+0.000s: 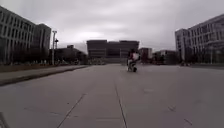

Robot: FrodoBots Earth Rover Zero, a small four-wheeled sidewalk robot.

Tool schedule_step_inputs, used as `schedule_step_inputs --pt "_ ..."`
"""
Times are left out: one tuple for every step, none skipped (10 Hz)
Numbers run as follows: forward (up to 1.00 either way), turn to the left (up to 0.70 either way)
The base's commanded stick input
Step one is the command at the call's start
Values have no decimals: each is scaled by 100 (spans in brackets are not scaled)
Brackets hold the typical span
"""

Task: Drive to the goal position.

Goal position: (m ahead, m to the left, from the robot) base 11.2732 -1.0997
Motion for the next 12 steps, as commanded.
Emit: schedule_step_inputs --pt "70 0" --pt "70 0" --pt "70 0" --pt "70 0" --pt "70 0" --pt "70 0" --pt "70 0" --pt "70 -3" --pt "70 -11" --pt "70 -14" --pt "70 -14" --pt "70 -14"
